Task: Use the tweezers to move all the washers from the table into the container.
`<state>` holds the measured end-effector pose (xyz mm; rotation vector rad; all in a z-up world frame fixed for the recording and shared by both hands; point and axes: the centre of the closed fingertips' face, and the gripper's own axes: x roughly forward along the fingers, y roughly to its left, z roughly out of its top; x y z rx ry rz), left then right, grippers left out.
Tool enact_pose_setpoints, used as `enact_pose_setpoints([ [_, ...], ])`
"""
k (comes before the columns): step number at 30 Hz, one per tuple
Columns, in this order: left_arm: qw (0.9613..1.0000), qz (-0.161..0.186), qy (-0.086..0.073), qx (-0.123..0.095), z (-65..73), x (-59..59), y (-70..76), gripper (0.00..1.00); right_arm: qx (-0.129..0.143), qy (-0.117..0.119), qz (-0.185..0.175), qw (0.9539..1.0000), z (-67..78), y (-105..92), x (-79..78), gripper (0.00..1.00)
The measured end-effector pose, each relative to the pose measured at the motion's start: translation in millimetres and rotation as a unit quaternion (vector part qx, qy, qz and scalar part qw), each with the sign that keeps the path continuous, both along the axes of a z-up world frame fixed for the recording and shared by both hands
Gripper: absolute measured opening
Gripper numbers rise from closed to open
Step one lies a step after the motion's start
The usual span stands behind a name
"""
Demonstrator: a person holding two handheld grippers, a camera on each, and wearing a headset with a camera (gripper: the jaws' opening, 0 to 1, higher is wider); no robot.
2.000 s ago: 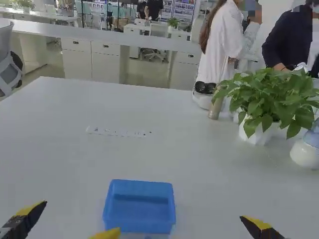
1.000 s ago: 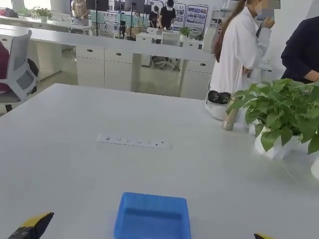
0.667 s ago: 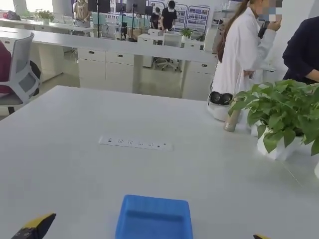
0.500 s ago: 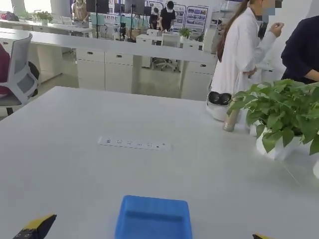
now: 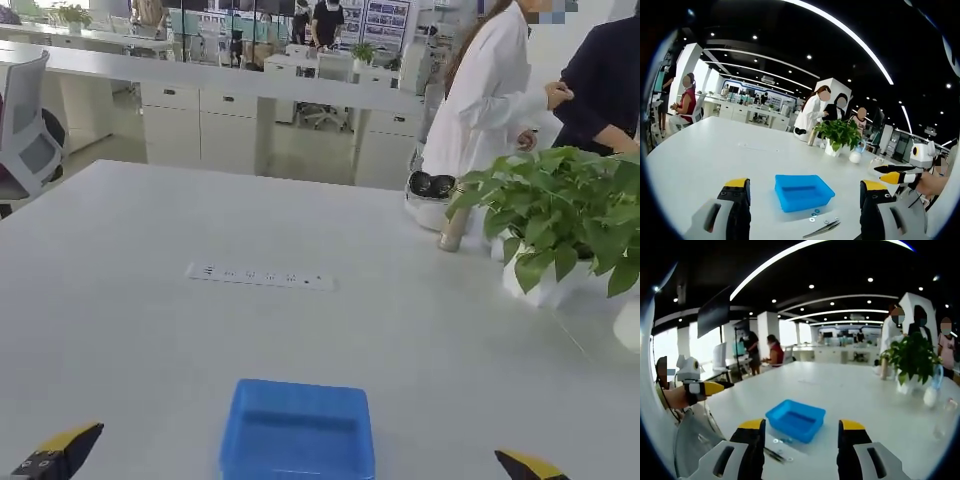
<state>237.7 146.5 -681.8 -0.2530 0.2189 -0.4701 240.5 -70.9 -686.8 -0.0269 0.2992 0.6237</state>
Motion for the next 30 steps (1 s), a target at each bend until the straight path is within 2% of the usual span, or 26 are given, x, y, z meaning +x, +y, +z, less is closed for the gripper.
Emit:
enact_pose_setpoints([
  [7, 0.9999, -0.007, 0.006, 0.005, -2.9, 3.6, -1.9, 0.91, -0.001, 0.001, 0.001, 1.0000, -1.1, 1.1, 4.7, 0.56],
  [10, 0.9992, -0.028, 0.020, 0.022, -10.4, 0.9, -5.9, 0.86, -0.003, 0.002, 0.002, 1.0000, -2.7, 2.1, 6.0, 0.56],
  [12, 0.9970, -0.051, 0.049, 0.033, -21.0, -4.0, -9.5, 0.79, -0.005, 0.004, 0.002, 1.0000, -5.0, 3.3, 6.4, 0.56],
  [14, 0.9948, -0.066, 0.060, 0.048, -28.1, -6.0, -11.4, 0.73, -0.014, 0.007, 0.003, 0.9999, -9.0, 3.4, 6.5, 0.56],
  [18, 0.9875, -0.108, 0.088, 0.074, -41.6, -8.8, -19.5, 0.62, -0.015, 0.011, 0.005, 0.9998, -12.2, 4.0, 6.2, 0.56],
  [21, 0.9862, -0.111, 0.084, 0.089, -46.7, -2.7, -20.6, 0.55, -0.019, 0.014, 0.007, 0.9997, -15.3, 4.8, 5.9, 0.56],
  [23, 0.9789, -0.150, 0.095, 0.102, -55.4, -7.9, -28.3, 0.52, -0.025, 0.016, 0.008, 0.9995, -17.7, 4.3, 5.9, 0.56],
  [24, 0.9760, -0.156, 0.104, 0.112, -61.5, -8.2, -29.0, 0.50, -0.028, 0.016, 0.008, 0.9994, -18.8, 3.6, 5.9, 0.56],
  [25, 0.9749, -0.159, 0.105, 0.115, -64.0, -7.6, -30.6, 0.49, -0.029, 0.016, 0.008, 0.9994, -19.2, 3.2, 5.9, 0.56],
  [26, 0.9697, -0.181, 0.113, 0.119, -70.9, -9.9, -33.8, 0.47, -0.030, 0.016, 0.008, 0.9994, -19.5, 2.9, 5.8, 0.56],
  [27, 0.9670, -0.190, 0.118, 0.122, -75.2, -10.2, -35.0, 0.46, -0.029, 0.017, 0.007, 0.9994, -20.3, 2.7, 5.4, 0.56],
  [28, 0.9626, -0.201, 0.122, 0.134, -80.3, -10.4, -36.6, 0.44, -0.029, 0.019, 0.007, 0.9994, -21.1, 2.5, 5.1, 0.56],
  [30, 0.9575, -0.213, 0.121, 0.152, -85.5, -8.7, -38.3, 0.37, -0.032, 0.022, 0.008, 0.9992, -23.9, 2.4, 3.9, 0.56],
])
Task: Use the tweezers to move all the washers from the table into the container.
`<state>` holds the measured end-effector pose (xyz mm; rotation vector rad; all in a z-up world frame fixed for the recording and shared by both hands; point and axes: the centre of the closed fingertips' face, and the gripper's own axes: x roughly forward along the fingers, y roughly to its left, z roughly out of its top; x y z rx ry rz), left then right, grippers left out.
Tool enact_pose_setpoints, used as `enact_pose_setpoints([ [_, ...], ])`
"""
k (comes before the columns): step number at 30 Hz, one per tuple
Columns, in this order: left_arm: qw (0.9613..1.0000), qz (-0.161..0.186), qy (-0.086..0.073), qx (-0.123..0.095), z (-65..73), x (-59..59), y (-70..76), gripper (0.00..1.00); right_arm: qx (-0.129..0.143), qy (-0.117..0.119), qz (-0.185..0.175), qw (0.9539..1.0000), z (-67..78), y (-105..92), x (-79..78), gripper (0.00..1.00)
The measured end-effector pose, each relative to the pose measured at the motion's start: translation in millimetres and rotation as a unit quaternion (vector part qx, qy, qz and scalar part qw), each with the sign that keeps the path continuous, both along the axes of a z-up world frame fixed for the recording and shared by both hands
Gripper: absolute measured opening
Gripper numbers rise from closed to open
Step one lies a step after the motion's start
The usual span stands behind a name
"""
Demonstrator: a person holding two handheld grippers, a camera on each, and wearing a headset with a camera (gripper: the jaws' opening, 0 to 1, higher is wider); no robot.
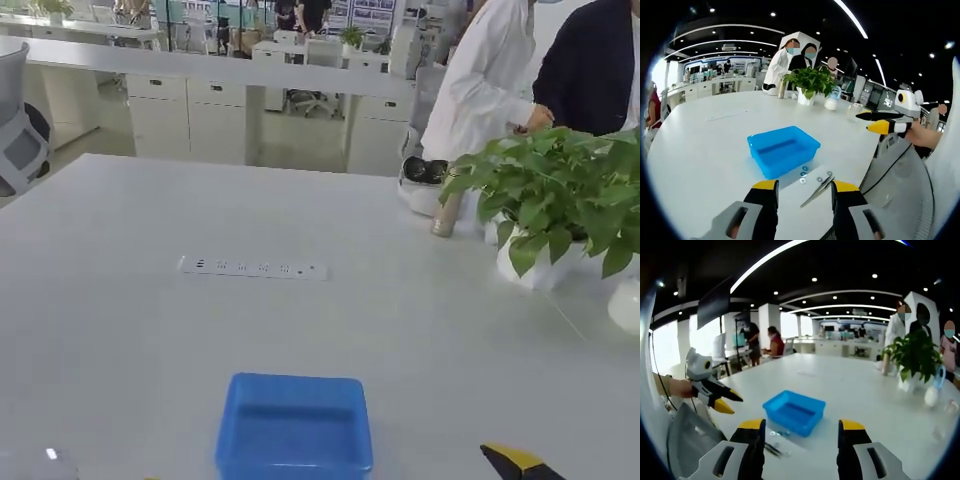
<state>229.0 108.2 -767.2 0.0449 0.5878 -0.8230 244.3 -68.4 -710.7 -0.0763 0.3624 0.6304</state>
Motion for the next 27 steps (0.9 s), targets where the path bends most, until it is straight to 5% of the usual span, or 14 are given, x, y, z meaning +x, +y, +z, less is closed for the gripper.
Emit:
enact_pose_setpoints([
  [6, 0.9985, -0.048, 0.004, 0.027, -11.6, 3.3, -9.2, 0.24, -0.005, 0.007, 0.002, 1.0000, -5.5, -0.2, -3.5, 0.55],
  [13, 0.9889, -0.126, 0.010, 0.078, -33.6, -1.6, -23.6, 0.16, -0.011, 0.012, 0.007, 0.9998, -9.2, -0.2, -4.3, 0.54],
  [19, 0.9701, -0.196, 0.027, 0.141, -60.2, -10.6, -24.7, 0.13, -0.009, 0.014, 0.013, 0.9998, -10.5, 1.7, -7.2, 0.52],
  [23, 0.9487, -0.242, 0.022, 0.202, -78.3, -12.4, -19.4, 0.11, -0.010, 0.019, 0.017, 0.9996, -14.0, 2.7, -10.9, 0.51],
  [25, 0.9519, -0.237, 0.024, 0.192, -77.0, -10.8, -23.3, 0.11, -0.013, 0.024, 0.021, 0.9994, -16.4, 3.1, -12.5, 0.51],
  [27, 0.9502, -0.243, 0.027, 0.193, -76.7, -8.9, -24.9, 0.11, -0.019, 0.026, 0.024, 0.9992, -19.2, 3.8, -13.9, 0.51],
])
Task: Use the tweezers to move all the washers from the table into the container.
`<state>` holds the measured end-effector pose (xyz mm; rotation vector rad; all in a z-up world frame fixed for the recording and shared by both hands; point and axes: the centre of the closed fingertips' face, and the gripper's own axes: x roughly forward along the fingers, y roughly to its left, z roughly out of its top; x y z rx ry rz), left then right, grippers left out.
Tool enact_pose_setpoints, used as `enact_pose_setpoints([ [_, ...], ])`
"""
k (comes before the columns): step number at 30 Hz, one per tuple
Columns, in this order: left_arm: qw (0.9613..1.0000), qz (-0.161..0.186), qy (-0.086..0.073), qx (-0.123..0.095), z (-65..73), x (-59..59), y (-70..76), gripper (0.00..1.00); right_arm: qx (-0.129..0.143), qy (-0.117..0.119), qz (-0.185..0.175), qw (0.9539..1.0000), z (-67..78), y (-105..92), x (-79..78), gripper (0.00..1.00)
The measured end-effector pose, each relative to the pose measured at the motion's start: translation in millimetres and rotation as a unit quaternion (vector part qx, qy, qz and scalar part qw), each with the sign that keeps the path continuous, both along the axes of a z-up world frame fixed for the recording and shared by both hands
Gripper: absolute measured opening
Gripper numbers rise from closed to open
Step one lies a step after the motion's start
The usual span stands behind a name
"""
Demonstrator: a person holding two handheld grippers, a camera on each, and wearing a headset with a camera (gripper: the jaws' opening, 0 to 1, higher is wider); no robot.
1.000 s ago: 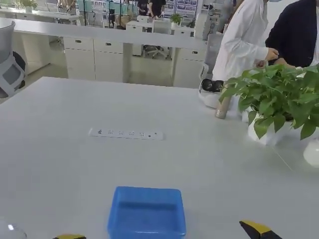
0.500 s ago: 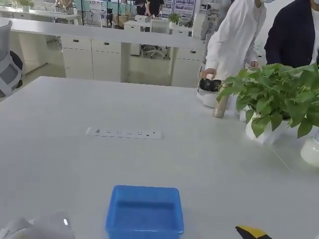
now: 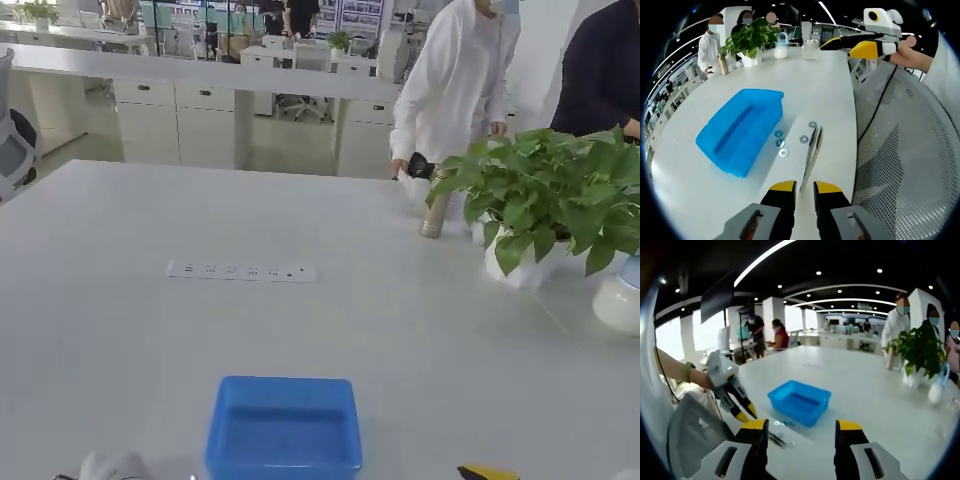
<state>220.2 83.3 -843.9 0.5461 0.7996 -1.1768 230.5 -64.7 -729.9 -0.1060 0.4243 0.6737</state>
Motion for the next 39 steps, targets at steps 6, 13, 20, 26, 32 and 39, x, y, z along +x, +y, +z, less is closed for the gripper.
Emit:
enact_pose_setpoints([
  [6, 0.9972, -0.054, -0.008, 0.050, -9.6, 2.8, 0.5, 0.06, -0.017, 0.006, 0.014, 0.9997, -5.8, 4.7, -2.7, 0.50],
  [13, 0.9915, -0.096, 0.002, 0.088, -20.4, -2.1, -0.1, 0.04, -0.017, 0.009, 0.021, 0.9996, -7.0, 6.7, -4.1, 0.50],
  [20, 0.9878, -0.118, -0.023, 0.099, -19.6, 1.1, -0.2, 0.00, -0.015, 0.010, 0.017, 0.9997, -7.3, 3.3, -3.7, 0.50],
  [26, 0.9846, -0.132, -0.038, 0.108, -19.0, 0.8, 0.1, 0.00, -0.016, 0.012, 0.014, 0.9997, -9.2, 1.6, -4.0, 0.50],
  [32, 0.9899, -0.118, -0.046, 0.065, 5.5, -4.5, -4.7, 0.00, -0.019, 0.008, 0.012, 0.9997, -7.3, -1.3, -4.6, 0.49],
  [39, 0.9919, -0.107, -0.063, 0.026, 49.6, -12.0, -11.5, 0.00, -0.015, 0.006, 0.011, 0.9998, -6.3, -2.6, -3.4, 0.49],
])
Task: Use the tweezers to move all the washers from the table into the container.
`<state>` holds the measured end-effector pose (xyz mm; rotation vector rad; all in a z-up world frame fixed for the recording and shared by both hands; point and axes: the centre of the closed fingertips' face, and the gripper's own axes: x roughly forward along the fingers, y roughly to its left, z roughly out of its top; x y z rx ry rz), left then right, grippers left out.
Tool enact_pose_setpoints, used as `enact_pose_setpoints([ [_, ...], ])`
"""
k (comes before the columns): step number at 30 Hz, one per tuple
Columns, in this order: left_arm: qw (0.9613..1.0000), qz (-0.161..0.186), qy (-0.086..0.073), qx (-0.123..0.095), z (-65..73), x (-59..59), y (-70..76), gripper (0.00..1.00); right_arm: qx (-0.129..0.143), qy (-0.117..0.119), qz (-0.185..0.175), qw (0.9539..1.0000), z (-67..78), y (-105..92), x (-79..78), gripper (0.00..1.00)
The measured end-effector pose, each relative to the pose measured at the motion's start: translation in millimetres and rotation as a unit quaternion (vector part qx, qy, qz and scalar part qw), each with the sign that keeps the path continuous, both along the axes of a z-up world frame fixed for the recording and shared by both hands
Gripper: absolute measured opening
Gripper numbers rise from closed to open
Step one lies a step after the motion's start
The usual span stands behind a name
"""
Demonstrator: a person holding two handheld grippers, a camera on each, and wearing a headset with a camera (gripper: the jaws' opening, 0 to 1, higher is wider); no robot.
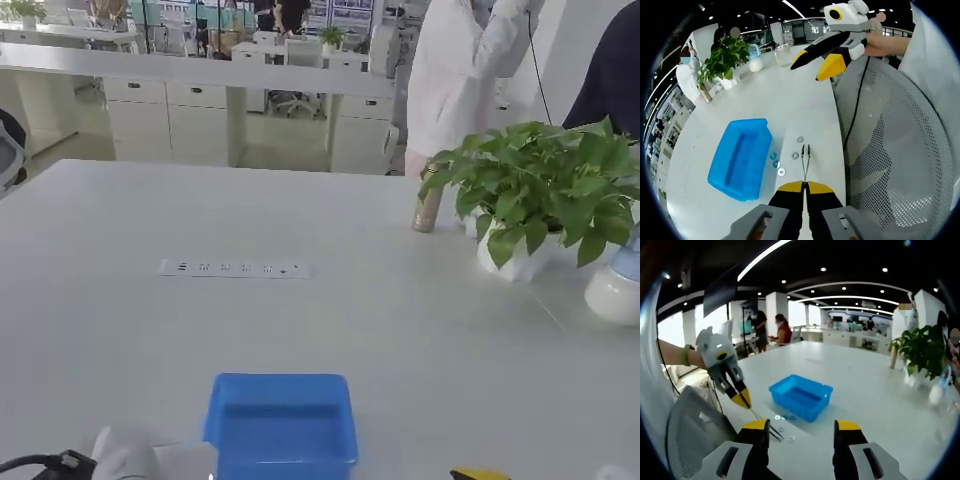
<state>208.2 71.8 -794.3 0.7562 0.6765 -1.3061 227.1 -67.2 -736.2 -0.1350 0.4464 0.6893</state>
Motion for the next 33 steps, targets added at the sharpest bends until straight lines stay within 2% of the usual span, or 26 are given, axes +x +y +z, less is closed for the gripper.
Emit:
enact_pose_setpoints([
  [3, 0.9999, -0.008, -0.006, -0.013, 17.1, -2.8, -6.5, 0.00, 0.002, -0.001, 0.003, 1.0000, 1.0, 1.0, -0.2, 0.48],
  [8, 0.9996, -0.020, -0.006, -0.020, 31.8, -3.0, -19.8, 0.00, 0.001, -0.002, 0.008, 1.0000, 0.6, 1.6, -1.8, 0.47],
  [18, 0.9987, -0.048, 0.001, -0.015, 36.9, 0.5, -41.0, 0.00, 0.002, -0.003, 0.014, 0.9999, 1.2, 2.3, -5.2, 0.46],
  [21, 0.9986, -0.048, 0.003, -0.019, 37.4, 1.9, -44.1, 0.00, 0.001, -0.001, 0.036, 0.9993, 0.3, 7.9, -8.4, 0.46],
  [24, 0.9986, -0.046, 0.008, -0.024, 38.0, 2.2, -47.2, 0.00, -0.018, 0.003, 0.069, 0.9975, -4.5, 16.3, -12.7, 0.46],
  [27, 0.9986, -0.043, 0.008, -0.028, 38.3, 2.9, -49.9, 0.00, -0.015, 0.011, 0.094, 0.9954, -6.5, 24.4, -14.7, 0.46],
  [29, 0.9986, -0.041, 0.013, -0.031, 38.6, 2.5, -51.4, 0.00, -0.009, 0.028, 0.135, 0.9905, -11.4, 34.4, -21.4, 0.46],
  [30, 0.9987, -0.041, 0.009, -0.029, 38.5, 3.7, -51.2, 0.00, -0.002, 0.045, 0.168, 0.9848, -16.1, 43.2, -28.6, 0.45],
  [32, 0.9986, -0.045, 0.009, -0.027, 38.4, 3.4, -51.1, 0.00, -0.007, 0.053, 0.192, 0.9799, -23.4, 50.7, -29.0, 0.42],
  [33, 0.9985, -0.047, 0.008, -0.027, 38.4, 3.1, -51.2, 0.00, -0.009, 0.055, 0.213, 0.9755, -27.9, 57.9, -29.0, 0.40],
])
